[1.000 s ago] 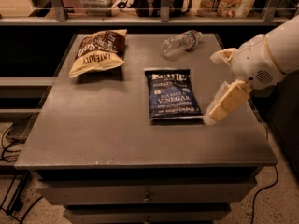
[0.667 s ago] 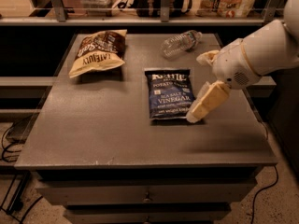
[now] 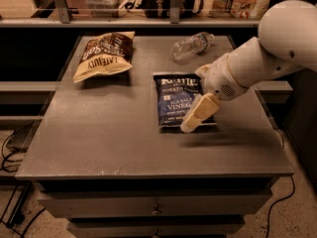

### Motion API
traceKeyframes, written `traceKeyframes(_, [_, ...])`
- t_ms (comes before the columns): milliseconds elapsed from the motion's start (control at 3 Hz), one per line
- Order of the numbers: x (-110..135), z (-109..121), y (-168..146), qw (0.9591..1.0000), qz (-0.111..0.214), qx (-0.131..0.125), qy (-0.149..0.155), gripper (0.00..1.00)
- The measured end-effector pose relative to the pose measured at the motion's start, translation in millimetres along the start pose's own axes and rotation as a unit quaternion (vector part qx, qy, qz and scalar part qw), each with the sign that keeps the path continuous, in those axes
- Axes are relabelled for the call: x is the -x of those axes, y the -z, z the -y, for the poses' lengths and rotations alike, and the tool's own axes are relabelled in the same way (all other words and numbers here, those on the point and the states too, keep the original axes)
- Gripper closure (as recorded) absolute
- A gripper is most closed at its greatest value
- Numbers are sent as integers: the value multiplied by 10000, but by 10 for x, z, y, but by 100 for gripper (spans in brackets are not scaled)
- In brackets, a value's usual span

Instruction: Pick blue chip bag

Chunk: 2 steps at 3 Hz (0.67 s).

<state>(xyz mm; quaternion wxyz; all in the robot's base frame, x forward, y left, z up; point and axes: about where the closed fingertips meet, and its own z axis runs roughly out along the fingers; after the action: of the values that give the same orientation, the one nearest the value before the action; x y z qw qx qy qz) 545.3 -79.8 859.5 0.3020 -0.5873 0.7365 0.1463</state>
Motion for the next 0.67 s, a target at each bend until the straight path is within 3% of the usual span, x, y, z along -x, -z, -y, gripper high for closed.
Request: traceKeyframes(667, [-235,58,-312,9987,-310,219,-330,42])
